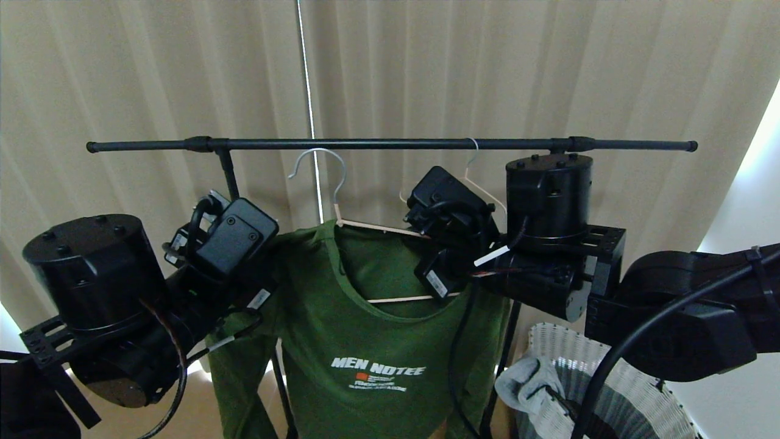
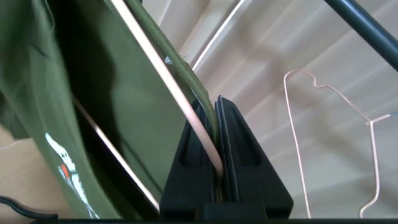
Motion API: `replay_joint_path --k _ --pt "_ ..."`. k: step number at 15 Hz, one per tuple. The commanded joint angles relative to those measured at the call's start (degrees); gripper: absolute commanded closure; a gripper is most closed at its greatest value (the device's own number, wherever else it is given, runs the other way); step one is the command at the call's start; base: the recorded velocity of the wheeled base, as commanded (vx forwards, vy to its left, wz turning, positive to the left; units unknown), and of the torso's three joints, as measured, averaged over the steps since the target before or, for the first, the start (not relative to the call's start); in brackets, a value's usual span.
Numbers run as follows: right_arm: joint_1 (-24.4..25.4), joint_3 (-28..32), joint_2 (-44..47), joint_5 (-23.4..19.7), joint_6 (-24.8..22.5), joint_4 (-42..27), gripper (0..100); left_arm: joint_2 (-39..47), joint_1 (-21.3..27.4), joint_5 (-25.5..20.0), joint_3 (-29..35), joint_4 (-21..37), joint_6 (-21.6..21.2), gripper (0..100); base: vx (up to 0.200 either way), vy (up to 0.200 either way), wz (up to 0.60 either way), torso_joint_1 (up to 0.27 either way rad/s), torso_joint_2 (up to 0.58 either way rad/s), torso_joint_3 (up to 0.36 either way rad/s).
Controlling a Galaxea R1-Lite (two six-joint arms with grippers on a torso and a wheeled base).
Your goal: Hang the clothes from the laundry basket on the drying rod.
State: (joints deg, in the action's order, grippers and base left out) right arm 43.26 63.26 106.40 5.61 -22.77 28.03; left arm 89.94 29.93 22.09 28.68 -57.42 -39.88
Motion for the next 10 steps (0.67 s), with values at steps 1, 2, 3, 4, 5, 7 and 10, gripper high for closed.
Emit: replay_joint_path --k 1,2,3,4,5,7,10 --pt "-0.11 -0.15 -0.58 -0.07 0.01 0.1 100 -0.12 0.04 -0.03 -0.03 0.03 -0.03 0 0.0 0.0 0.0 0.0 0.0 0.0" --pt "-0.29 -0.94 -1.37 -0.07 0.01 0.1 100 -0.73 0.04 -0.12 -0.21 0.03 -0.03 0 0.0 0.0 0.0 0.0 0.0 0.0" --pt "-1.08 -2.0 -2.25 -0.07 0.01 0.19 100 -1.44 0.04 -1.08 -0.91 0.03 -0.03 0 0.0 0.0 0.0 0.0 0.0 0.0" --pt "-1.96 -3.14 -3.22 -0.07 0.01 0.19 100 -2.32 0.04 -3.46 -1.88 0.03 0.15 0 0.0 0.0 0.0 0.0 0.0 0.0" --pt "-2.48 -3.67 -3.74 -0.07 0.01 0.19 100 -3.02 0.04 -4.6 -2.58 0.11 0.15 0 0.0 0.0 0.0 0.0 0.0 0.0" --pt "-5.21 -5.6 -6.29 -0.07 0.1 0.27 100 -5.13 -0.05 -5.21 -4.51 0.11 0.32 0 0.0 0.0 0.0 0.0 0.0 0.0" --pt "-8.46 -8.15 -10.51 -0.16 0.18 0.27 100 -6.36 -0.13 -6.09 -7.41 0.11 7.27 0 0.0 0.0 0.0 0.0 0.0 0.0"
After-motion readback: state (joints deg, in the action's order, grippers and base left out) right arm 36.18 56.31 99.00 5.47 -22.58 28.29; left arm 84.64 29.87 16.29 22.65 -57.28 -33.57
